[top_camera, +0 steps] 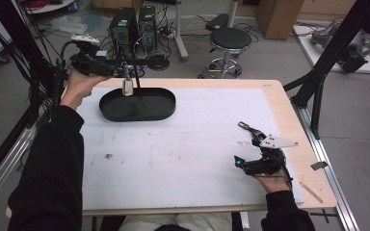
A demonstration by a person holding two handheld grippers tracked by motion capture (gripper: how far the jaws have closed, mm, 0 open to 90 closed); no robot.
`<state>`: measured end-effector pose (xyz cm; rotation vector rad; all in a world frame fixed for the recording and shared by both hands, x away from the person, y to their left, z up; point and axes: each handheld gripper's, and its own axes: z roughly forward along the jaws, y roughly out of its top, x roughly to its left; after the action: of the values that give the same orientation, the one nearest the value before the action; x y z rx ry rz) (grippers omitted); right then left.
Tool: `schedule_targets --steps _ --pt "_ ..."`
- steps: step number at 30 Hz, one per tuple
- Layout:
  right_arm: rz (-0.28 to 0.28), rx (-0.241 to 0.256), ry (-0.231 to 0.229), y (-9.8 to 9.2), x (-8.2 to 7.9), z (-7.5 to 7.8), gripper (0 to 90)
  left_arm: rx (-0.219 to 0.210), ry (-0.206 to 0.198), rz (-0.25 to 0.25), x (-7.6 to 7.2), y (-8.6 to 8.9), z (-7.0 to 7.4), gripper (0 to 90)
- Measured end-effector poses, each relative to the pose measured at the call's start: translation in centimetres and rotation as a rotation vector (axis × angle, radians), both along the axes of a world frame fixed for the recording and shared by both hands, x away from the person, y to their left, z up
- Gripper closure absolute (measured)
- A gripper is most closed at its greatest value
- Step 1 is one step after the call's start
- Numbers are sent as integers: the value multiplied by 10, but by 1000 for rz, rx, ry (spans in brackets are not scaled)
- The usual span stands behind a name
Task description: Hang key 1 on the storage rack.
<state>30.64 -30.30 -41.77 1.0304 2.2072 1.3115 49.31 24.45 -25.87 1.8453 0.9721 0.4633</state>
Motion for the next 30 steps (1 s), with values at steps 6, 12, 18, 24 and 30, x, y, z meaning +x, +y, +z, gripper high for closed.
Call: schedule_targets --steps 6,12,18,24,30 --pt "3 -7 -2 1 2 -1 7 10 10 -35 -7 -6 -9 17" --pt "0 -10 2 1 2 -1 7 8 9 -39 -13 -5 -13 17" --pt "-4 -13 -3 -1 2 -2 7 23 24 -48 -21 -6 -20 17" --pt "-7 -12 0 -1 2 -2 7 15 27 -66 -31 -5 -27 17" --pt "-8 -13 2 -2 2 -2 7 12 34 -73 -42 -1 -35 17"
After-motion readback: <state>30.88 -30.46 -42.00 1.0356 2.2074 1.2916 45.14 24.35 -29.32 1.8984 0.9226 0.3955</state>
